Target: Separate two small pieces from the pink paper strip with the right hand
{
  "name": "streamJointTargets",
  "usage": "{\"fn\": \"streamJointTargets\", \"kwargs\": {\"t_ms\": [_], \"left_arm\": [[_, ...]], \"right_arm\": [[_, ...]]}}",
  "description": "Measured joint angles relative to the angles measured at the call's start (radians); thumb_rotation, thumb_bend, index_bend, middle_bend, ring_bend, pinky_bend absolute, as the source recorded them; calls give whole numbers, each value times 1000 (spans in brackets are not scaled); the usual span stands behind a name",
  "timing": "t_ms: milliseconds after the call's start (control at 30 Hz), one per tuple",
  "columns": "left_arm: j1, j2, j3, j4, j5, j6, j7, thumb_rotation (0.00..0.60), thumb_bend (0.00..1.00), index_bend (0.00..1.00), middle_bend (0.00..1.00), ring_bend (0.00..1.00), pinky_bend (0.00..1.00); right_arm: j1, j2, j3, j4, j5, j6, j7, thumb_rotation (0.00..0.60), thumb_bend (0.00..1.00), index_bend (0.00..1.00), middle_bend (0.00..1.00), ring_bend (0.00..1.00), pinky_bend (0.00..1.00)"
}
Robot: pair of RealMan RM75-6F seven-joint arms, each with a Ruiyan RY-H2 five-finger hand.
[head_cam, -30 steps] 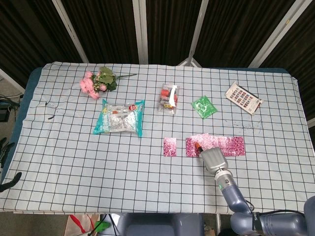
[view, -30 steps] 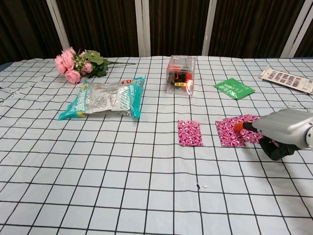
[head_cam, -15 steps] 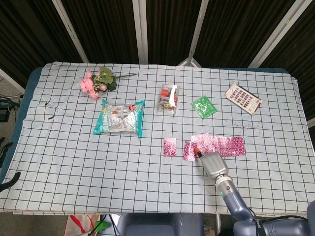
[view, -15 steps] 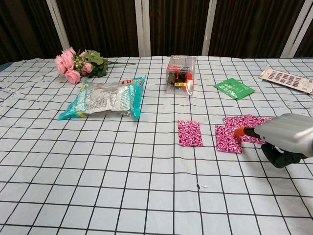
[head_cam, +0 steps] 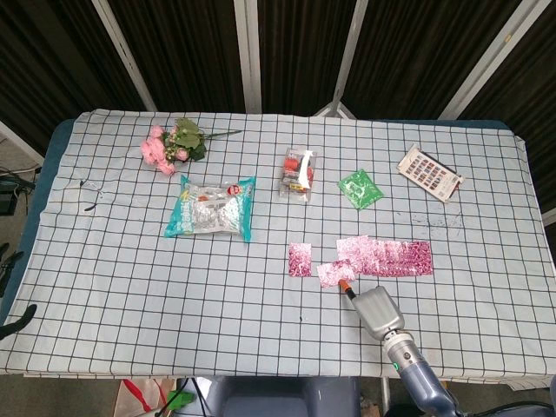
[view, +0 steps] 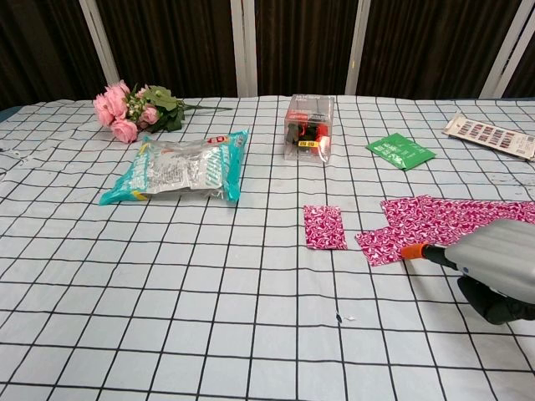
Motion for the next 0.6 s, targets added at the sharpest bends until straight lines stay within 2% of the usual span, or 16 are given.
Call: {"fn": "streamJointTargets", "kwargs": {"t_ms": [367, 600], "left_arm": [[1, 2, -2, -2, -5, 0, -2, 600, 380, 145, 0, 0, 92], [4, 3, -2, -2, -3, 6, -4, 600, 380, 145, 0, 0, 92]], "right_arm": [[-8, -1, 42, -30, -16, 18, -20, 600, 854, 106, 844, 826, 542], [4, -17, 68, -20, 35, -5, -48, 600, 854, 106, 844, 827, 541]]}}
